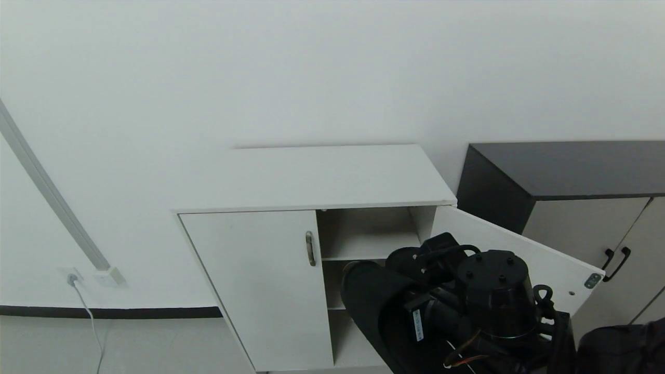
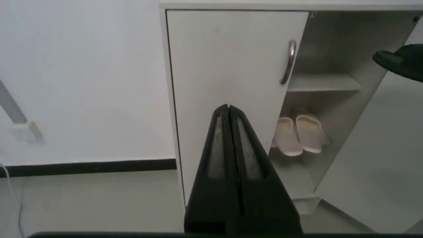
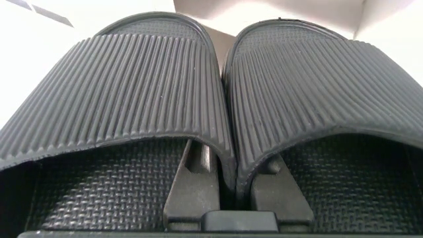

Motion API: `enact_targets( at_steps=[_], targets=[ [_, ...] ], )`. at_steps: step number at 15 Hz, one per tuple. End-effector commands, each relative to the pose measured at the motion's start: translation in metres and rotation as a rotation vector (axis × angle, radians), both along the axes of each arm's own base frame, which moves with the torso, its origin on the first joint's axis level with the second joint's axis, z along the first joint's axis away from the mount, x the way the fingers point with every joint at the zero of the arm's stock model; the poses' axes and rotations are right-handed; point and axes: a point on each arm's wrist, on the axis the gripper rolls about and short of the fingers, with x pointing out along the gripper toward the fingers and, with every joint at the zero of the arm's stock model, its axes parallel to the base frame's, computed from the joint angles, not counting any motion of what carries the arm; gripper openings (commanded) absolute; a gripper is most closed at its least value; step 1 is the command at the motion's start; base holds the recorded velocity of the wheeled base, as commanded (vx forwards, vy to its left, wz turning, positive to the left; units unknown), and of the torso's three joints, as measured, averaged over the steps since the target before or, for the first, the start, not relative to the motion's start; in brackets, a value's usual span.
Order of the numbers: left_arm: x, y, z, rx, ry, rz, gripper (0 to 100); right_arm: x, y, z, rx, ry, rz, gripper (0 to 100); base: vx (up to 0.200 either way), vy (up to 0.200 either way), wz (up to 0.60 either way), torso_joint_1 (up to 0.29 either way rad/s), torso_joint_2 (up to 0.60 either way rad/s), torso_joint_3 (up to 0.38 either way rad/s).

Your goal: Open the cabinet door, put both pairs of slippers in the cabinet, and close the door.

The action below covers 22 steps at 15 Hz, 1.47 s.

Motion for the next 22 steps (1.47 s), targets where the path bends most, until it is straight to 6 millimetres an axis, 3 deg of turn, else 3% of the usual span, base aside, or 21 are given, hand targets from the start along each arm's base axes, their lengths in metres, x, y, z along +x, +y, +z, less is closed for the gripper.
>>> enact_targets(
  at_steps=[1, 12, 22],
  targets=[
    [0.0001, 0.0, 0.0, 0.0, 0.001, 0.0, 0, 0.0001, 0.0003, -0.0006, -0.001, 0.001, 0.001, 0, 0.0, 0.0, 0.0, -0.217, 0.54, 0.325],
    [0.0001, 0.0, 0.0, 0.0, 0.001, 0.0, 0, 0.0005, 0.0008, -0.0033, -0.009, 0.007, 0.001, 0, 0.0, 0.0, 0.0, -0.179, 0.5, 0.322],
    [0.0001, 0.0, 0.0, 0.0, 0.001, 0.0, 0, -0.0015, 0.0028, -0.0029, -0.007, 0.006, 0.01, 0, 0.0, 0.0, 0.0, -0.088, 0.46, 0.364]
  ],
)
